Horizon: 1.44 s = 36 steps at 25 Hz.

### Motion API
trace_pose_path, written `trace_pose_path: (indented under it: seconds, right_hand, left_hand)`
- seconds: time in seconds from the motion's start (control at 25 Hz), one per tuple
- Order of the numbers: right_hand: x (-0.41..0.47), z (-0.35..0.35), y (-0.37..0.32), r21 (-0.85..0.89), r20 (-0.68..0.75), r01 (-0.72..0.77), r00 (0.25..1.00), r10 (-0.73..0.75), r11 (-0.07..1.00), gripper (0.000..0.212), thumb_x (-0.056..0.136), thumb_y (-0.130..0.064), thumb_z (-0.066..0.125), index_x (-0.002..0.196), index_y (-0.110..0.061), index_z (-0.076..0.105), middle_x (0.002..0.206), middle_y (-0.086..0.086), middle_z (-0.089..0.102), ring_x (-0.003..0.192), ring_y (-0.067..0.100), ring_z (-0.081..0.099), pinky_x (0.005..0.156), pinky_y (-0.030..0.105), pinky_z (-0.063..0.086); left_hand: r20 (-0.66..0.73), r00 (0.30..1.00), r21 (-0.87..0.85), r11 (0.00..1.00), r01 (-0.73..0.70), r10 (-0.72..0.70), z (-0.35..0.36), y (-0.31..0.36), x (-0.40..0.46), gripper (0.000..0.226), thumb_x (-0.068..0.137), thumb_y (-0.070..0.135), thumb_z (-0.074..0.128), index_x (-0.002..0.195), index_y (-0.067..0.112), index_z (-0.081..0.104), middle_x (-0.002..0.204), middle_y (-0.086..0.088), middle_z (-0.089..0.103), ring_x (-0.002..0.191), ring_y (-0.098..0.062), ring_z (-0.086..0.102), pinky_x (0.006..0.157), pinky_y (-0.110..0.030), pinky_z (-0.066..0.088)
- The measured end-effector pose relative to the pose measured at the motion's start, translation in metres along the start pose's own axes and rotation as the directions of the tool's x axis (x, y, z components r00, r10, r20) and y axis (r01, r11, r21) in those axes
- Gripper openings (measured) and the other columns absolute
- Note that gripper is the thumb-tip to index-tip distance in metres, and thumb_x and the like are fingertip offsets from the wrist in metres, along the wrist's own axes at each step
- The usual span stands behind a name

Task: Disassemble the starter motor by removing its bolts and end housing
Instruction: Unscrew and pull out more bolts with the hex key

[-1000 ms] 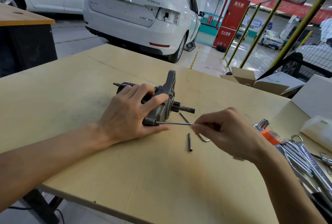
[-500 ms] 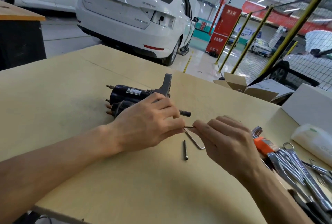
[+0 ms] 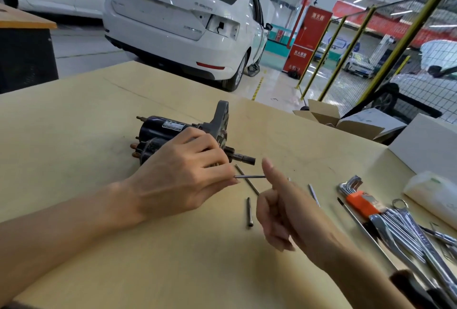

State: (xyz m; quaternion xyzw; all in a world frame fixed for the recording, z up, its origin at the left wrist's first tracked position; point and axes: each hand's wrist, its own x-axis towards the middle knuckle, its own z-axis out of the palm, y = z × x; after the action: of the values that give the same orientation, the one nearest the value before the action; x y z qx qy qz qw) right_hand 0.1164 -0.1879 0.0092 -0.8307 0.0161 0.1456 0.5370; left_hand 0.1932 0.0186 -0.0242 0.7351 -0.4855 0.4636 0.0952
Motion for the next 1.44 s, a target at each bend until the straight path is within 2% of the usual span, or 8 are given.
trace_pose_path:
  seconds: [0.16,0.24,0.44,0.56,0.68,0.92,1.12,1.44]
  right_hand:
    - [-0.004,0.003,-0.006,0.470,0.127,-0.071,0.992,0.012,0.880,0.050,0.085,-0.051,0.054,0.052,-0.016,0.043,0.048,-0.003,0.022,0.037,0.011,0.023,0.032,0.019,0.021]
    - [-0.007,0.002,-0.006,0.508,0.155,-0.028,0.986,-0.059,0.861,0.040,0.084,-0.041,0.058,0.055,-0.019,0.041,0.053,-0.004,0.023,0.039,0.009,0.022,0.032,0.018,0.021]
    - [-0.009,-0.001,-0.003,-0.037,0.060,0.260,0.964,-0.258,0.965,0.045,0.091,-0.052,0.045,0.063,-0.016,0.048,0.048,-0.003,0.039,0.041,0.013,0.036,0.043,0.021,0.030]
    - [-0.004,0.005,0.007,-0.489,-0.092,0.429,0.841,-0.533,0.760,0.041,0.095,-0.050,0.034,0.072,-0.020,0.050,0.049,-0.007,0.045,0.045,0.011,0.042,0.050,0.018,0.033]
    - [-0.001,0.009,0.010,-0.581,-0.161,0.445,0.757,-0.633,0.681,0.044,0.097,-0.051,0.029,0.077,-0.019,0.052,0.053,-0.007,0.048,0.052,0.015,0.047,0.051,0.017,0.031]
    - [-0.005,0.016,0.007,-0.335,-0.170,0.434,0.845,-0.506,0.837,0.069,0.089,-0.069,0.027,0.057,-0.009,0.038,0.049,0.011,0.041,0.047,0.021,0.038,0.054,0.044,0.039]
    - [-0.002,0.011,0.003,0.219,-0.001,0.348,0.934,-0.356,0.912,0.040,0.084,-0.046,0.053,0.057,-0.016,0.050,0.049,0.005,0.046,0.043,0.019,0.045,0.041,0.023,0.034]
    - [0.002,0.013,0.007,0.199,-0.037,0.331,0.943,-0.330,0.923,0.039,0.088,0.001,0.034,0.072,-0.012,0.067,0.061,0.010,0.058,0.046,0.020,0.052,0.042,0.026,0.037]
  left_hand:
    - [-0.012,0.999,0.009,0.999,0.033,-0.033,0.000,0.002,-0.001,0.025,0.100,0.032,0.058,0.088,0.017,0.073,0.088,0.003,0.069,0.085,-0.023,0.062,0.082,-0.035,0.043]
    - [-0.008,0.999,0.004,0.999,0.032,-0.032,0.000,0.004,-0.004,0.024,0.100,0.033,0.059,0.088,0.018,0.073,0.088,0.004,0.068,0.085,-0.022,0.061,0.084,-0.035,0.041]
    - [-0.004,1.000,0.015,1.000,0.017,-0.017,0.000,0.004,-0.007,0.027,0.102,0.036,0.056,0.089,0.019,0.074,0.087,0.005,0.068,0.086,-0.021,0.061,0.087,-0.034,0.039]
    - [-0.029,0.999,0.051,0.998,0.042,-0.041,0.000,0.004,-0.008,0.027,0.100,0.038,0.058,0.089,0.020,0.075,0.087,0.004,0.070,0.090,-0.021,0.061,0.088,-0.035,0.038]
    - [-0.046,0.998,0.058,0.997,0.049,-0.047,-0.001,0.004,-0.008,0.026,0.100,0.037,0.059,0.090,0.019,0.076,0.088,0.004,0.070,0.092,-0.022,0.060,0.089,-0.034,0.036]
    - [-0.061,0.997,0.016,0.999,0.049,-0.048,-0.001,0.005,-0.011,0.029,0.101,0.037,0.058,0.084,0.020,0.075,0.084,0.006,0.069,0.090,-0.021,0.057,0.090,-0.033,0.035]
    - [-0.078,0.993,0.011,0.996,0.094,-0.093,0.000,0.005,-0.007,0.031,0.101,0.036,0.056,0.082,0.019,0.074,0.083,0.006,0.068,0.091,-0.022,0.057,0.088,-0.035,0.037]
    - [-0.083,0.988,-0.007,0.992,0.129,-0.129,0.000,0.004,-0.007,0.030,0.100,0.036,0.057,0.082,0.019,0.074,0.081,0.006,0.066,0.092,-0.021,0.057,0.088,-0.034,0.035]
